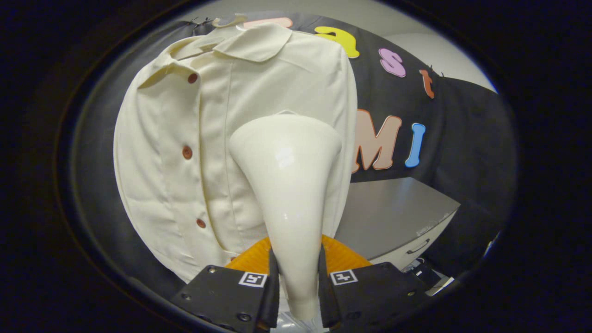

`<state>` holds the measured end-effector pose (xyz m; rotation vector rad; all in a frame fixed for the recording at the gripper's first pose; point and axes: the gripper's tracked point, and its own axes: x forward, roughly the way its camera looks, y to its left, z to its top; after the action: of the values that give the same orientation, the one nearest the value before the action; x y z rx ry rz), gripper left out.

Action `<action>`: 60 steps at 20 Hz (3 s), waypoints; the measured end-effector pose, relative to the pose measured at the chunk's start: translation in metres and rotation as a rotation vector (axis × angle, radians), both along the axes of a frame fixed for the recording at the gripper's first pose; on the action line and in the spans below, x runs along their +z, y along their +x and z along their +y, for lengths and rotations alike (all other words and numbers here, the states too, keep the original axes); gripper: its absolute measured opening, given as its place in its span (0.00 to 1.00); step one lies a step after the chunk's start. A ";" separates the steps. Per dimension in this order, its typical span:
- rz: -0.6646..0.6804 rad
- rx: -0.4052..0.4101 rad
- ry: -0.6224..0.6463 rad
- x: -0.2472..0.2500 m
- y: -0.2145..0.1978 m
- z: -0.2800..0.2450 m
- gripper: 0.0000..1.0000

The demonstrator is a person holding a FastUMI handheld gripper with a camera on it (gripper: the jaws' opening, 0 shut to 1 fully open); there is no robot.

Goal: Iron the clothes twice with a garment steamer, once on the left side and once on the right side.

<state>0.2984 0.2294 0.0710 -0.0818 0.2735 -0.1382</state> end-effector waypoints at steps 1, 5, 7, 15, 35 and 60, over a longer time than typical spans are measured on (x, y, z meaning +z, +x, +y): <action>0.008 -0.003 0.001 -0.009 -0.001 0.001 0.36; 0.062 -0.020 -0.009 -0.044 -0.006 -0.001 0.36; 0.079 -0.030 -0.010 -0.058 -0.008 -0.002 0.35; 0.143 -0.060 -0.001 -0.112 -0.014 -0.009 0.36; 0.290 -0.098 -0.026 -0.234 -0.039 -0.030 0.35; 0.268 0.028 0.041 -0.202 -0.250 -0.034 0.33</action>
<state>0.0484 0.1949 -0.1306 -0.0632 0.5418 -0.0931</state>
